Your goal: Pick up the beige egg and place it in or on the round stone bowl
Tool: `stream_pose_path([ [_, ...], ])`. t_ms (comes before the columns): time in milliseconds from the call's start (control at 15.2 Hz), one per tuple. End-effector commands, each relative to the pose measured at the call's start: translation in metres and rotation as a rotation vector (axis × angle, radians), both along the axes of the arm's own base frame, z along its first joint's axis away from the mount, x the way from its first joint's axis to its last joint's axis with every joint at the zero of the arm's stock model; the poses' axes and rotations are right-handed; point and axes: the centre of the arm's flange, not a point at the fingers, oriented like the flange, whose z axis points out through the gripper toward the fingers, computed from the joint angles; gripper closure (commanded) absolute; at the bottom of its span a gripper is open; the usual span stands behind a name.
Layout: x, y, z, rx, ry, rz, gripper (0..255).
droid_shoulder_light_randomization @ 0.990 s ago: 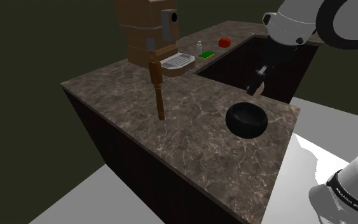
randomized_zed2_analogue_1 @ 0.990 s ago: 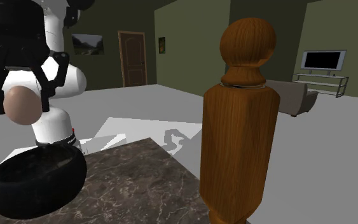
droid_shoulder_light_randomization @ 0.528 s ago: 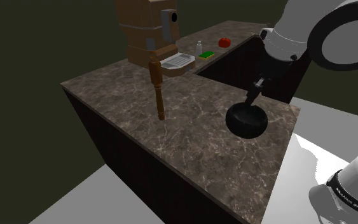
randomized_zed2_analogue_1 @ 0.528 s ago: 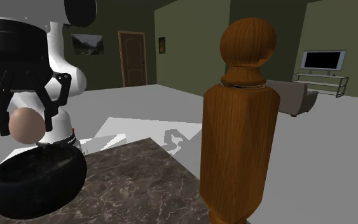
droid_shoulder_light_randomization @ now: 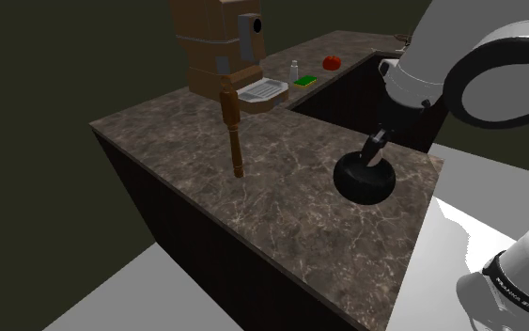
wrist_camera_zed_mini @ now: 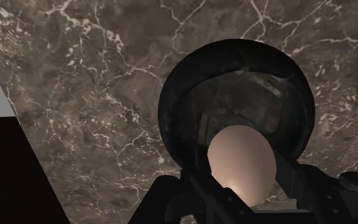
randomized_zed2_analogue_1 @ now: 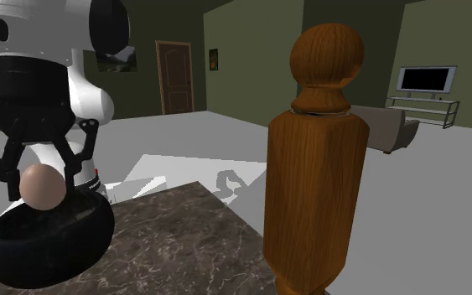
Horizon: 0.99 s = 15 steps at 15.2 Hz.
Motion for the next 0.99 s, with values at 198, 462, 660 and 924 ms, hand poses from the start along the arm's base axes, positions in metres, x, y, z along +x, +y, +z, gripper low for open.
stream_pose_path([
  [198, 0.000, 0.000, -0.001, 0.000, 0.000, 0.000, 255],
  [462, 0.000, 0.000, -0.001, 0.000, 0.000, 0.000, 0],
  [660, -0.003, 0.001, 0.012, 0.000, 0.000, 0.000, 0],
  [924, -0.011, 0.003, 0.048, 0.000, 0.000, 0.000, 0],
])
